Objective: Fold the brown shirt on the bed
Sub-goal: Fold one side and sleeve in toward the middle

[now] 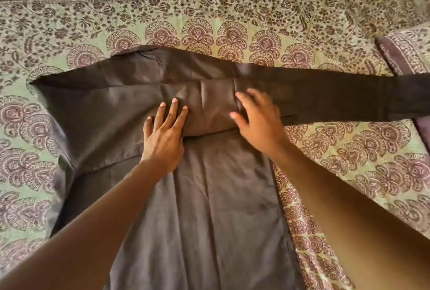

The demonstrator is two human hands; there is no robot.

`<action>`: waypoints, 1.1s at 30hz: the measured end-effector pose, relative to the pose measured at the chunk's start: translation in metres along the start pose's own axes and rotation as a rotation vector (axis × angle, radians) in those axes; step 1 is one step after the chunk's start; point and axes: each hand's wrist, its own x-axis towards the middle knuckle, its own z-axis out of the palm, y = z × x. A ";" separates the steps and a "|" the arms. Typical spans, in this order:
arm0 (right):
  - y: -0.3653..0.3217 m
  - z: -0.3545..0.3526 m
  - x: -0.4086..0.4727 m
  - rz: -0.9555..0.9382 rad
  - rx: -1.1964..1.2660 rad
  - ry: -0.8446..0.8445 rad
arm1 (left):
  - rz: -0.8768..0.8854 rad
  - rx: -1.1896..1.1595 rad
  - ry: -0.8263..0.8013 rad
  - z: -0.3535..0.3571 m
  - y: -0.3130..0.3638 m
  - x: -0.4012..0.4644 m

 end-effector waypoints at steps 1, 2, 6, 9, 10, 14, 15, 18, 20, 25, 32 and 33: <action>-0.002 0.008 -0.005 -0.021 -0.027 -0.072 | 0.012 0.008 -0.018 0.000 0.002 0.002; -0.002 0.014 -0.008 -0.004 -0.054 -0.111 | 0.021 0.009 -0.032 -0.001 0.005 0.003; 0.008 0.015 -0.005 0.161 -0.127 -0.067 | 0.050 -0.014 -0.072 -0.003 0.014 0.012; 0.007 0.008 0.002 0.223 -0.168 -0.112 | 0.069 -0.041 -0.109 -0.003 0.016 0.017; 0.005 0.006 0.003 0.224 -0.190 -0.142 | 0.068 -0.062 -0.113 -0.005 0.017 0.016; -0.022 0.007 0.000 0.065 -0.208 -0.096 | 0.099 -0.139 -0.006 -0.012 0.005 -0.006; -0.034 0.009 -0.003 -0.039 -0.183 -0.069 | 0.103 -0.147 0.054 -0.013 -0.002 -0.017; -0.077 0.025 -0.008 -0.371 -0.069 -0.081 | 0.078 -0.087 0.251 -0.019 -0.034 -0.053; -0.103 0.038 -0.010 -0.461 -0.050 -0.171 | 0.002 -0.010 0.358 -0.025 -0.063 -0.081; -0.126 0.055 -0.006 -0.151 -0.036 -0.107 | -0.177 0.001 0.320 -0.037 -0.143 -0.138; -0.182 0.061 -0.006 -0.105 -0.303 -0.074 | -0.087 0.021 0.105 -0.022 -0.182 -0.187; -0.193 0.062 -0.007 -0.185 -0.279 -0.007 | -0.083 0.042 0.080 -0.019 -0.179 -0.188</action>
